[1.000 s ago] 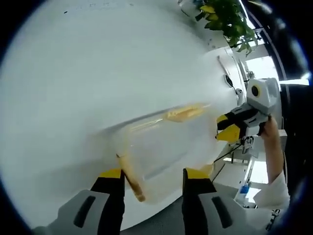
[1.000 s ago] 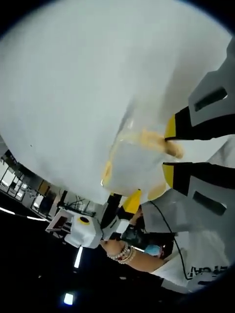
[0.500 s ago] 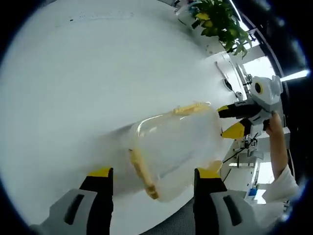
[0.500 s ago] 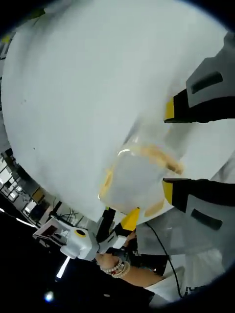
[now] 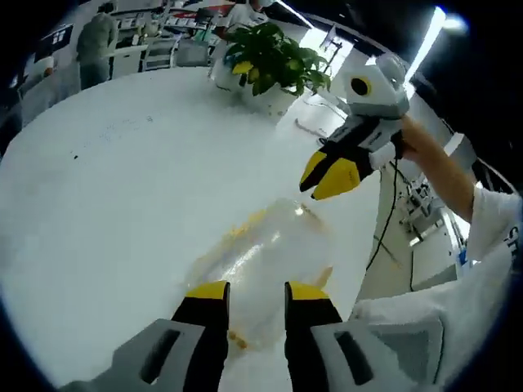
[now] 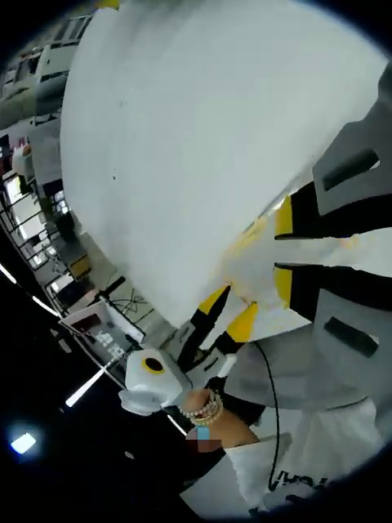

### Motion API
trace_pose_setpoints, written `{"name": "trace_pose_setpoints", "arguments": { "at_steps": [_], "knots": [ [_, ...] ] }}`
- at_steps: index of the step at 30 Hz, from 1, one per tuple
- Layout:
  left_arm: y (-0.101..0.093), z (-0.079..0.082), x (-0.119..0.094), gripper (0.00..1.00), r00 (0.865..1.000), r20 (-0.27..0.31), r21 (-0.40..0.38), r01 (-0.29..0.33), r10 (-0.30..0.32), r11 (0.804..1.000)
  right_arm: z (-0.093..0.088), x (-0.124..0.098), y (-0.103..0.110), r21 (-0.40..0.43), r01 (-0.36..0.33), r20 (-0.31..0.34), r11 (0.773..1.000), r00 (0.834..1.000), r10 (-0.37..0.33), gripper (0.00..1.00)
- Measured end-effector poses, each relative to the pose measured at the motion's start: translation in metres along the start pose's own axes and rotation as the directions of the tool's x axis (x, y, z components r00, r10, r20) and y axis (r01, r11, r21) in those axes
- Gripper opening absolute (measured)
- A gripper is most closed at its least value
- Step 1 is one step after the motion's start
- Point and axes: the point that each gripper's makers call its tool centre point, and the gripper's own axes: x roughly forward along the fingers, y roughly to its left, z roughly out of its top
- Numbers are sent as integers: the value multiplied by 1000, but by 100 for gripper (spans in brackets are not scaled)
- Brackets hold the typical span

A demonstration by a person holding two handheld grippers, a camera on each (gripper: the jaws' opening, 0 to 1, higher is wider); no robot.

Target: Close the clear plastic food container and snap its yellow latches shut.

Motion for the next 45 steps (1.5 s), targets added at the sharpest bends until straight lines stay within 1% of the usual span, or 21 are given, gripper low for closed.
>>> {"name": "trace_pose_setpoints", "arguments": {
  "at_steps": [2, 4, 5, 6, 7, 9, 11, 13, 15, 19, 22, 24, 27, 30, 34, 36, 39, 42, 43, 44, 45],
  "knots": [
    [-8, -2, 8, 14, 1000, -6, 68, 4, -4, 998, 0, 10, 8, -31, -36, 0, 999, 999, 36, 11],
    [-14, -2, 15, 10, 1000, -7, 132, 8, -7, 991, -9, 21, 9, -106, -39, -64, 994, 997, 33, 7],
    [-16, -4, 20, 10, 1000, -18, 136, 6, -3, 991, -15, 25, 6, -173, -33, -106, 984, 994, 15, 4],
    [-17, -5, 22, 10, 1000, -23, 149, 5, -2, 989, -16, 28, 3, -202, -29, -125, 979, 992, 4, 3],
    [-18, 3, 23, 10, 1000, 18, 189, 6, -10, 982, -19, 31, 2, -225, -29, -144, 974, 990, -3, 3],
    [-17, -1, 23, 11, 1000, -11, 171, 17, -15, 985, -23, 36, 4, -258, -53, -171, 965, 985, 9, 4],
    [-15, 2, 23, 14, 1000, 5, 138, 11, -12, 990, -26, 40, 5, -266, -78, -192, 961, 981, 27, 3],
    [-15, 0, 23, 16, 1000, -2, 142, 7, -7, 990, -27, 42, 4, -309, -87, -209, 947, 978, 22, 4],
    [-14, -1, 22, 17, 1000, -3, 189, -6, 7, 982, -24, 42, 3, -344, -95, -208, 934, 978, 23, 9],
    [-14, -3, 22, 23, 999, -5, 225, -32, 34, 974, -11, 40, 4, -333, -118, -164, 936, 984, 66, 16],
    [-18, -5, 23, 27, 999, -5, 268, -42, 45, 962, -7, 39, -5, -363, -97, -167, 927, 985, 38, 19],
    [-18, -3, 23, 27, 999, 7, 267, -49, 49, 962, -6, 39, -8, -364, -96, -168, 926, 985, 36, 23],
    [-22, -4, 23, 28, 999, 17, 256, -32, 29, 966, -6, 40, -11, -357, -103, -182, 929, 983, 39, 24],
    [-25, -6, 24, 32, 999, 18, 324, -37, 33, 945, -6, 43, -18, -381, -92, -196, 920, 980, 17, 28],
    [-26, -8, 23, 38, 999, 12, 307, -47, 46, 951, -13, 46, -20, -400, -120, -237, 909, 971, 24, 34],
    [-25, -7, 24, 38, 998, 17, 393, -64, 63, 917, -15, 48, -24, -407, -123, -259, 905, 966, 15, 34],
    [-29, -12, 25, 41, 997, 2, 415, -67, 73, 907, -20, 50, -28, -403, -143, -302, 904, 953, 16, 35],
    [-30, -14, 25, 43, 996, -4, 464, -75, 87, 883, -27, 52, -25, -390, -181, -351, 903, 936, 36, 35],
    [-29, -14, 25, 43, 995, -4, 496, -85, 100, 864, -27, 53, -27, -399, -176, -355, 900, 935, 25, 35],
    [-30, -17, 25, 44, 994, -12, 549, -87, 111, 831, -29, 53, -28, -404, -181, -373, 897, 928, 19, 35],
    [-31, -18, 27, 45, 993, -14, 580, -87, 116, 810, -27, 54, -27, -380, -179, -368, 908, 929, 30, 35]
  ]
}}
